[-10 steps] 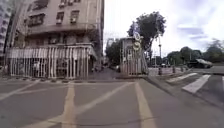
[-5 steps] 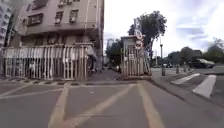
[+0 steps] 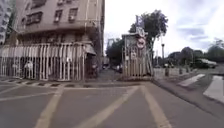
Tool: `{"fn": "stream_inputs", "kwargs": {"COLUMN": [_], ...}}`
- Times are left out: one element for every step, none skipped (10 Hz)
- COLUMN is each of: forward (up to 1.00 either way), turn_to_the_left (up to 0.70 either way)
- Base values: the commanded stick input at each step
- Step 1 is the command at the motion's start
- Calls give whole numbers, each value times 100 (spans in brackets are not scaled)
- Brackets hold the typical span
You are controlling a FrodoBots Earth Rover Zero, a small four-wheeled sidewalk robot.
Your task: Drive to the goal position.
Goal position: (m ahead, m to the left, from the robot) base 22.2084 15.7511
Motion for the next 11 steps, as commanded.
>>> {"fn": "stream_inputs", "kwargs": {"forward": [70, 70, 70, 70, 70, 45, 0, 0, -16, -45, -45], "turn_to_the_left": [0, 0, 0, 0, 0, 0, 0, 0, 0, 0, 0]}}
